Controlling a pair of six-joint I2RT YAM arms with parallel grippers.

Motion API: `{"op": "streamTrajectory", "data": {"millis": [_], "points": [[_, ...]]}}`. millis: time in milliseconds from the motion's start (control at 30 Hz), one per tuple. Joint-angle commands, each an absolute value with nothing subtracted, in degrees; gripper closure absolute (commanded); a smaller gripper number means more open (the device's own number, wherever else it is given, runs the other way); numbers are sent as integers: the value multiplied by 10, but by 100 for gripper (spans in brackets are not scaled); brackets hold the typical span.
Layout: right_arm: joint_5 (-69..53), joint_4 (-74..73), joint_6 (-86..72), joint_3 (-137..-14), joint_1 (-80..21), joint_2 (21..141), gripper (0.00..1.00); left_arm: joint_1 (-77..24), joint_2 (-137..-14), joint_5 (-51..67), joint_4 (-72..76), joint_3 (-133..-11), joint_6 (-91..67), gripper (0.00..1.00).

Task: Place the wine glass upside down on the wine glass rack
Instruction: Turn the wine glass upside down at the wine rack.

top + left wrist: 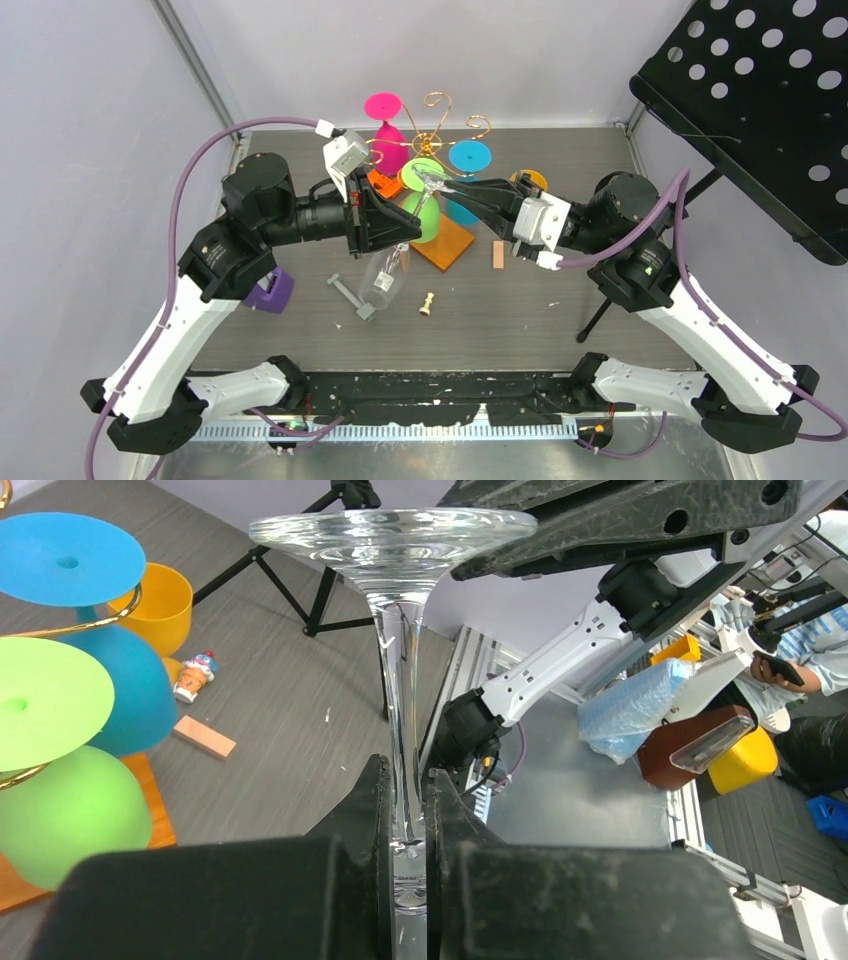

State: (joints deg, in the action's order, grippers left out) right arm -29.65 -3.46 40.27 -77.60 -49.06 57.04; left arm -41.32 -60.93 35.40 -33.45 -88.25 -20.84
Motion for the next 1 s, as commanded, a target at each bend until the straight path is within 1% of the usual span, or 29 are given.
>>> {"op": "streamTrajectory", "data": {"millis": [0, 167, 233, 300, 333, 367, 400, 433, 500, 533, 600, 667, 733, 833, 867, 900, 967], "points": [[-296, 29, 399, -799, -500, 559, 95, -415, -613, 359, -334, -881, -198, 100], [-280, 54, 363, -789, -501, 559, 93, -415, -593, 334, -304, -846, -196, 100], [-275, 63, 352, -782, -501, 557, 89, -414, -582, 314, -295, -834, -192, 100], [-272, 69, 346, -774, -501, 552, 78, -414, -569, 289, -284, -819, -189, 100], [-271, 72, 341, -771, -501, 549, 70, -414, -561, 275, -278, -812, -187, 100], [-271, 76, 339, -765, -501, 548, 67, -414, -552, 257, -269, -797, -184, 100], [-268, 77, 335, -762, -501, 544, 61, -413, -539, 242, -260, -789, -183, 100], [-266, 82, 332, -754, -501, 542, 59, -411, -526, 227, -248, -769, -182, 100], [-252, 93, 325, -739, -501, 535, 45, -406, -497, 198, -212, -733, -183, 100], [-247, 98, 322, -732, -501, 528, 42, -403, -480, 185, -192, -713, -182, 100], [-218, 117, 312, -709, -501, 519, 39, -394, -450, 171, -166, -681, -179, 100], [-162, 131, 281, -700, -501, 518, 38, -386, -424, 155, -148, -654, -170, 100], [-92, 119, 237, -717, -501, 530, 39, -379, -397, 133, -126, -622, -164, 100], [24, -3, 186, -803, -501, 580, 39, -367, -370, 108, -91, -578, -156, 100], [42, -56, 179, -840, -501, 591, 39, -363, -364, 101, -77, -562, -152, 100], [67, -77, 169, -854, -501, 607, 39, -358, -356, 95, -60, -545, -146, 100], [73, -111, 163, -873, -501, 617, 38, -348, -344, 90, 0, -494, -140, 100]]}}
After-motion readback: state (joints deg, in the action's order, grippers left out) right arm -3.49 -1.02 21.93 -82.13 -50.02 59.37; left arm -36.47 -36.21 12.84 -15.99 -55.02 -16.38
